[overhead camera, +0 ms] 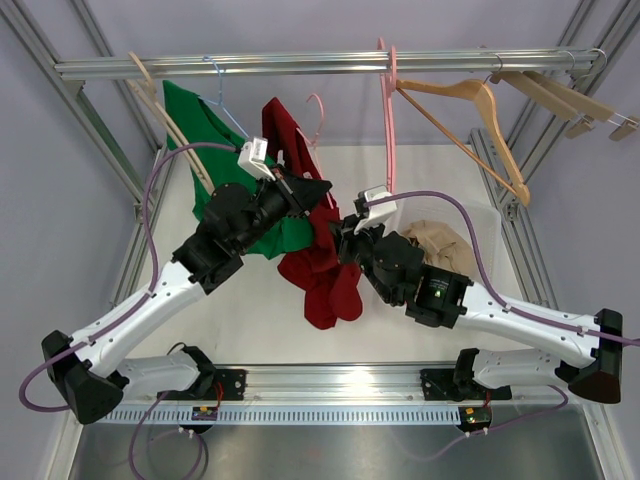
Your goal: Remove the t-shirt from the hanger
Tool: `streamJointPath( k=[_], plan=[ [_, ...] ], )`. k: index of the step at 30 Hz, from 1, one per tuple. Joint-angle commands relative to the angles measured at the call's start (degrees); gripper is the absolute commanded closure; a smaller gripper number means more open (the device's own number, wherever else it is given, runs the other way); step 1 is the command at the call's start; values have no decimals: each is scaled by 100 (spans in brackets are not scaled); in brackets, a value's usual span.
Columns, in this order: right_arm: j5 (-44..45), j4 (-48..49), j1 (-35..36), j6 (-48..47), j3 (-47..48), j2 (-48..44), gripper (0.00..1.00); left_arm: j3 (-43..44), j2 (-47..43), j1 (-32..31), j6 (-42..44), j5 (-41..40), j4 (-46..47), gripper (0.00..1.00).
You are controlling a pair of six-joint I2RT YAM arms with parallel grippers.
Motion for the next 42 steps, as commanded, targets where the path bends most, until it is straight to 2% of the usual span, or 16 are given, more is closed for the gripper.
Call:
streamJointPath(
  k=[1, 2, 3, 5, 6, 10, 14, 20, 22, 26, 28, 29, 30, 31, 36, 42],
  plan=[
    [-136, 335, 140, 175, 72, -256, 82, -118, -422, 9, 167, -118, 521, 100],
    [-198, 142, 148, 202, 107, -335, 75, -127, -484, 9, 202, -162, 513, 100],
    [-320, 62, 192, 220, 107, -388, 63, -127, -546, 9, 203, -180, 512, 100],
    [-400, -113, 245, 237, 46, -546, 51, -127, -722, 9, 194, -180, 530, 100],
    [-453, -123, 280, 255, 28, -599, 41, -153, -766, 9, 176, -154, 565, 100],
    [-760, -475, 455, 491, -121, -845, 19, -276, -933, 0, 71, -40, 951, 100],
    [-1129, -563, 675, 869, -524, -1012, 14, -224, -977, 9, 141, -13, 1145, 100],
    [-1262, -423, 939, 1178, -991, -873, 14, -31, -863, 9, 141, 101, 1207, 100],
    [-1140, -352, 939, 1117, -1061, -854, 18, -39, -854, 9, 63, 171, 1259, 100],
    [-735, -211, 939, 950, -1071, -758, 34, -66, -898, 9, 0, 171, 1251, 100],
    [-603, -211, 939, 888, -1036, -697, 49, -83, -933, 9, 18, 171, 1216, 100],
    [-585, -211, 939, 888, -1027, -653, 61, -92, -942, 9, 27, 171, 1207, 100],
    [-585, -211, 948, 957, -1018, -635, 88, -101, -951, 9, 35, 171, 1207, 100],
    [-620, -220, 957, 1002, -1026, -661, 97, -92, -968, 9, 88, 171, 1181, 100],
    [-735, -597, 1325, 1125, -1106, -863, 100, 136, -767, 210, 124, 171, 1102, 100],
    [-734, -1530, 1625, 1607, -1422, -1091, 100, 1129, -64, 492, 264, 435, 925, 100]
  ],
)
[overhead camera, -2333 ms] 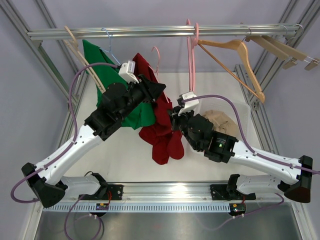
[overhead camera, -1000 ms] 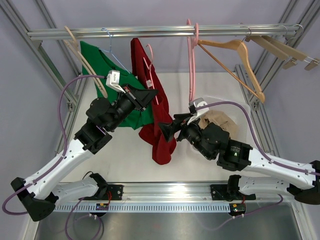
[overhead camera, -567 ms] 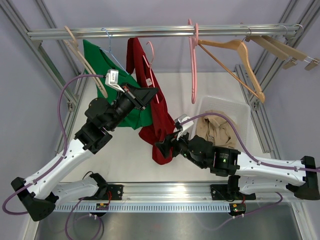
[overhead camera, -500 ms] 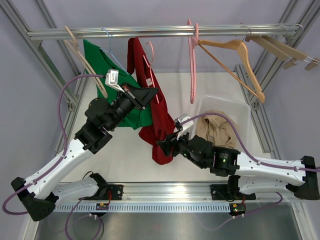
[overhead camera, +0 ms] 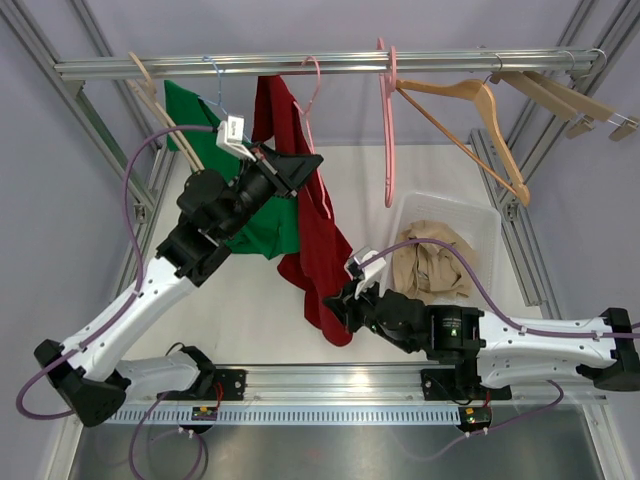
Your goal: Remove the t-shirt from the hanger
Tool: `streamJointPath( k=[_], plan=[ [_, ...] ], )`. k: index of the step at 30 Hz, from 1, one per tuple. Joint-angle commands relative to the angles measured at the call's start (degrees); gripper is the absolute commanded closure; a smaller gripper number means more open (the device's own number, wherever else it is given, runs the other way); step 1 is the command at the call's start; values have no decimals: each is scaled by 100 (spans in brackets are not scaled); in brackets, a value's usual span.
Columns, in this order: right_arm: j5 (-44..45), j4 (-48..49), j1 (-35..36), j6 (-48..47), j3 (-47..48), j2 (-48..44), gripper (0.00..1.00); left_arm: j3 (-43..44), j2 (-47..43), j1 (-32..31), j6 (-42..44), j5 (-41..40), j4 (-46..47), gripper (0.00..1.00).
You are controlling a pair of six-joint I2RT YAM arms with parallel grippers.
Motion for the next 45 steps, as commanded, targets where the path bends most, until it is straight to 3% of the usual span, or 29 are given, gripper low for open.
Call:
streamJointPath(
  k=[1, 9, 13, 17, 19, 23, 33, 38, 45],
  plan=[
    [13, -540, 134, 448, -246, -250, 100, 725, 181, 184, 303, 114, 694, 100],
    [312, -698, 187, 685, -282, 74, 100, 1814, 455, 553, 181, 658, 492, 100],
    [548, -759, 196, 607, -194, 110, 100, 2219, 367, 712, -380, 1526, 115, 100],
    [1251, -427, 178, -443, 157, -268, 100, 1589, -186, 703, -978, 2363, 79, 100],
    [1270, 151, -66, -991, 377, -295, 100, 854, -746, 703, -1128, 2539, 79, 100],
    [471, 576, -1110, -1729, 948, 100, 100, -29, -1660, 703, -1059, 2741, -349, 100],
    [-575, 2588, -1825, -2961, 1222, 576, 100, -303, -2814, 694, -682, 4340, -1932, 100],
    [-1708, 2555, -2045, -3252, 1221, 497, 100, -530, -3394, 694, -707, 4982, -2663, 100],
    [-3010, 2247, -2651, -2813, 1090, 505, 96, -892, -4194, 694, -1059, 5369, -2699, 100]
  ],
)
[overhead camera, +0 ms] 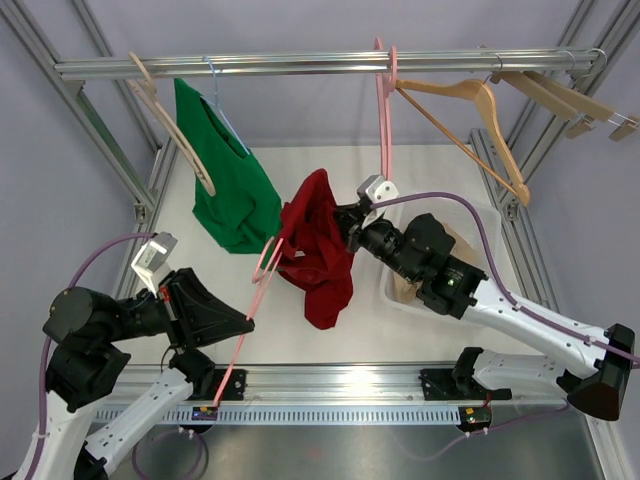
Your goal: Remove the t-shirt from the hanger
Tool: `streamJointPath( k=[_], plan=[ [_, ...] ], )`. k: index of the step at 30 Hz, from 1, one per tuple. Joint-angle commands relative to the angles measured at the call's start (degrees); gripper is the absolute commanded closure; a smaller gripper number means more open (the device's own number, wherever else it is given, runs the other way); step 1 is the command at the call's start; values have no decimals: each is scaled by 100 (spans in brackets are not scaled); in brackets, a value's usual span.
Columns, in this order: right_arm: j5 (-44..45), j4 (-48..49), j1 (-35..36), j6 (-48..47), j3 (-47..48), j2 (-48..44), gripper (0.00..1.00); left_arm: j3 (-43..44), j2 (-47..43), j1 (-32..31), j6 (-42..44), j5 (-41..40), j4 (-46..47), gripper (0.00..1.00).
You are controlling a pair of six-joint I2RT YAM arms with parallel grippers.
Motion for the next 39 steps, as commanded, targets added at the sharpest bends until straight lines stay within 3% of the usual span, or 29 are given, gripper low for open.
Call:
streamJointPath(
  k=[1, 4, 7, 8, 12, 15, 17, 18, 19, 22, 23, 26, 30, 36, 39],
  plan=[
    [-912, 190, -197, 120, 16, -87, 93, 68, -258, 16, -171, 583, 173, 100],
    [-887, 365, -224, 243, -212, -43, 86, 147, -329, 16, -207, 688, 173, 100],
    [-939, 664, -276, 489, -502, 1, 65, 156, -303, 16, -233, 785, 182, 100],
    [-957, 699, -320, 525, -537, 36, 48, 147, -294, 16, -242, 803, 182, 100],
    [-1403, 796, -460, 595, -406, 387, 23, 130, -276, -19, -259, 873, 182, 100],
    [-1835, 989, -566, 859, -283, 606, 20, 130, -303, -27, -251, 865, 182, 100],
    [-1915, 1060, -601, 912, -195, 704, 24, 130, -320, -27, -259, 865, 182, 100],
    [-2063, 1121, -628, 947, -169, 774, 34, 112, -338, -27, -268, 856, 182, 100],
    [-2099, 1165, -645, 1043, -160, 792, 65, 103, -364, -27, -268, 856, 182, 100],
    [-2170, 1280, -646, 1192, -195, 757, 96, 77, -399, -27, -259, 829, 182, 100],
    [-2179, 1332, -637, 1228, -256, 678, 100, 77, -408, -27, -233, 795, 182, 100],
    [-1802, 1193, -645, 1264, -335, 415, 100, 51, -417, -27, -146, 759, 182, 100],
    [-354, 771, -646, 1141, -134, 186, 100, -142, -426, -27, -49, 715, 173, 100],
    [1563, 208, -916, 631, 1069, 536, 100, -28, -548, -27, 347, 452, -511, 100],
    [1514, 155, -1207, 533, 1851, 967, 100, 85, -628, -27, 759, -83, -1257, 100]
  ],
)
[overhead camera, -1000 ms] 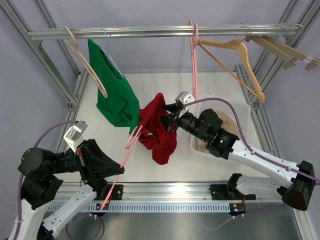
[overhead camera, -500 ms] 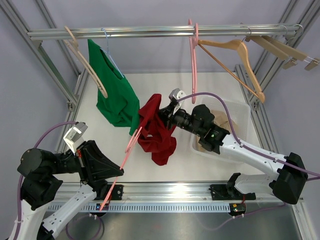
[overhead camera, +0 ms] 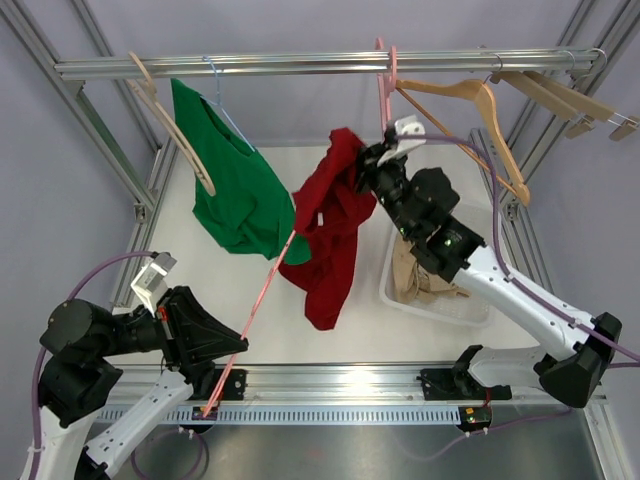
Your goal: Remove the t-shirt from the hanger
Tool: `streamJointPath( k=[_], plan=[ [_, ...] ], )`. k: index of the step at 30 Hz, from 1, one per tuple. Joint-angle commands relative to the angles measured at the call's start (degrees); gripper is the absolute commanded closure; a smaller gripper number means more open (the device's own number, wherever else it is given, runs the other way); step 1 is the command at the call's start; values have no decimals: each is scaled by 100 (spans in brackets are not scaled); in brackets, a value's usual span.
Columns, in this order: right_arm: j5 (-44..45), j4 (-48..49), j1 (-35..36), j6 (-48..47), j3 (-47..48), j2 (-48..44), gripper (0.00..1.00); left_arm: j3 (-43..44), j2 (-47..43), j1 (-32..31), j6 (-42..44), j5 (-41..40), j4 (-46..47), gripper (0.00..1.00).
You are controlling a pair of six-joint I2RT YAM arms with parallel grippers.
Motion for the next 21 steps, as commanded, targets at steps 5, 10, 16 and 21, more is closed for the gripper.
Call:
streamJointPath(
  k=[5, 10, 16, 21],
  plan=[
    [576, -145, -290, 262, 1794, 336, 100, 588, -191, -25, 1135, -2243, -2129, 100],
    [-380, -778, -290, 1246, 1752, -578, 100, 457, -288, -25, 1338, -3435, -2386, 100],
    [-944, -1894, -290, 1582, 1663, -1826, 100, 211, -103, -25, 1373, -3613, -1668, 100],
    [-926, -3080, -290, 1485, 2312, -2188, 100, -9, 177, -25, 1311, -3103, -1016, 100]
  ],
)
